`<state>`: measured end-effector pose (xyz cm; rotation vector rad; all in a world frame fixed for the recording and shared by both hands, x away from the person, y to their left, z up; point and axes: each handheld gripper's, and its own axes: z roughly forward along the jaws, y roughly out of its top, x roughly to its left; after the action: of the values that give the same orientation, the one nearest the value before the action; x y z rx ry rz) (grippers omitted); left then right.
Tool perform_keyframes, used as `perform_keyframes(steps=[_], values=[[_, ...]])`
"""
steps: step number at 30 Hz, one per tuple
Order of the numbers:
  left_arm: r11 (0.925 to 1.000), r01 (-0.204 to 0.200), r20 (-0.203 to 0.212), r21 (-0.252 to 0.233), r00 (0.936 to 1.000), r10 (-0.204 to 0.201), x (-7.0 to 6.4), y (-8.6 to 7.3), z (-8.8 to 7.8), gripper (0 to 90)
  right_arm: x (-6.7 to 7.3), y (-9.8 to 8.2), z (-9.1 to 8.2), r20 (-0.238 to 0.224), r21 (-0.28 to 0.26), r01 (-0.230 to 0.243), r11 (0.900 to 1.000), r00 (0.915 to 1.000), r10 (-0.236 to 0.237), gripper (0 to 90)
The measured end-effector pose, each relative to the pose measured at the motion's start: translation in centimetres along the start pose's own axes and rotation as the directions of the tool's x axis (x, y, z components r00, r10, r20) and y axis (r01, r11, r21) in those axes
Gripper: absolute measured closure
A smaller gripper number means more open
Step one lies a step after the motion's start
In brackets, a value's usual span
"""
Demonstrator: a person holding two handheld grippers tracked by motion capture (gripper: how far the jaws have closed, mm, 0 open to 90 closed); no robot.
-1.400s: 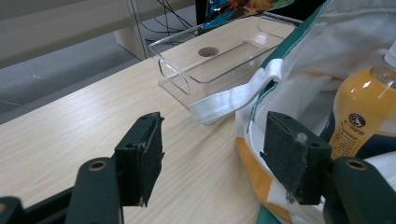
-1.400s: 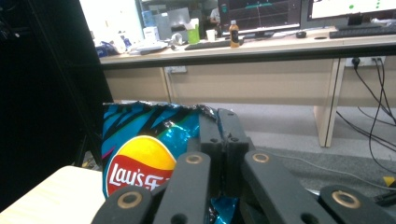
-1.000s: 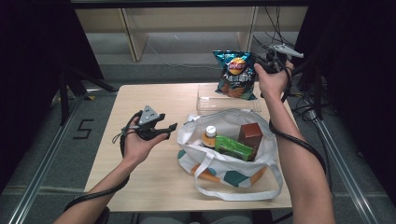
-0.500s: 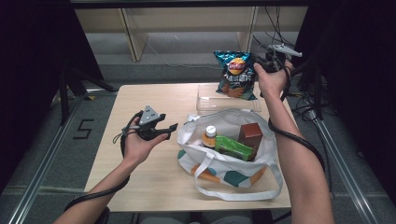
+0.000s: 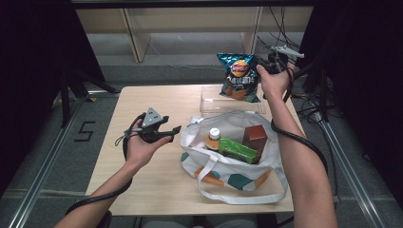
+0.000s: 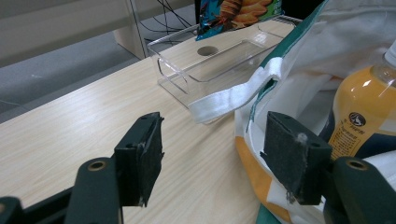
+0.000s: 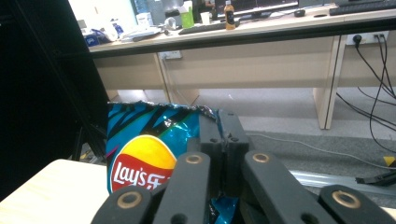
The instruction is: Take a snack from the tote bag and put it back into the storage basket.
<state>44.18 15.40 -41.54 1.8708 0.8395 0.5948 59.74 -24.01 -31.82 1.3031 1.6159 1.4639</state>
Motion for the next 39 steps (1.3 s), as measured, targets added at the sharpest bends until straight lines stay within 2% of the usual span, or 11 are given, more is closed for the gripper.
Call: perform_keyframes(steps=[7,8,10,17,18,20,22,25,28,29,39], values=[[1.0000,0.003,-0.003,0.000,1.0000,-0.003,0.0,0.0,0.0,36.6,-0.1,-0.2,0.4,0.008,0.018,-0.018,1.000,0.9998,0.018,90.0],[1.0000,0.008,-0.005,-0.001,1.0000,-0.008,0.0,0.0,0.0,36.7,-0.2,-0.3,0.6,0.002,0.009,-0.002,1.000,1.0000,0.002,90.0],[1.0000,0.006,-0.005,-0.001,1.0000,-0.006,0.0,0.0,0.0,36.6,-0.2,-0.4,0.7,0.008,0.019,-0.025,1.000,0.9997,0.025,90.0],[1.0000,0.000,-0.003,0.001,1.0000,0.000,0.0,0.0,-0.1,36.7,-0.4,-0.8,1.0,0.006,0.044,-0.036,0.998,0.9993,0.036,90.0],[1.0000,0.000,-0.003,0.001,1.0000,0.000,0.1,0.0,-0.1,36.6,-0.6,-0.9,1.2,0.007,0.037,-0.018,0.999,0.9998,0.017,90.0],[1.0000,0.004,-0.005,0.001,1.0000,-0.004,0.1,0.0,-0.1,36.6,-0.7,-1.0,1.3,0.011,0.043,-0.019,0.999,0.9998,0.018,90.0],[1.0000,0.005,-0.005,0.000,1.0000,-0.005,0.1,-0.1,-0.1,36.6,-0.6,-1.1,1.4,0.010,0.048,-0.042,0.998,0.9991,0.041,90.0],[1.0000,0.003,-0.004,0.001,1.0000,-0.003,0.1,-0.1,-0.1,36.6,-0.7,-1.3,1.6,0.012,0.047,-0.044,0.998,0.9990,0.044,90.0],[1.0000,0.004,-0.004,0.000,1.0000,-0.004,0.1,-0.1,-0.1,36.6,-1.0,-1.5,1.8,0.016,0.059,-0.022,0.998,0.9997,0.021,90.0],[1.0000,0.001,-0.003,0.001,1.0000,-0.001,0.1,-0.1,-0.1,36.6,-0.9,-1.6,1.8,0.014,0.063,-0.053,0.997,0.9985,0.052,90.0],[1.0000,-0.003,0.002,0.001,1.0000,0.003,0.2,-0.1,0.0,36.6,-1.1,-2.2,2.3,0.024,0.085,-0.055,0.995,0.9983,0.053,90.0]])
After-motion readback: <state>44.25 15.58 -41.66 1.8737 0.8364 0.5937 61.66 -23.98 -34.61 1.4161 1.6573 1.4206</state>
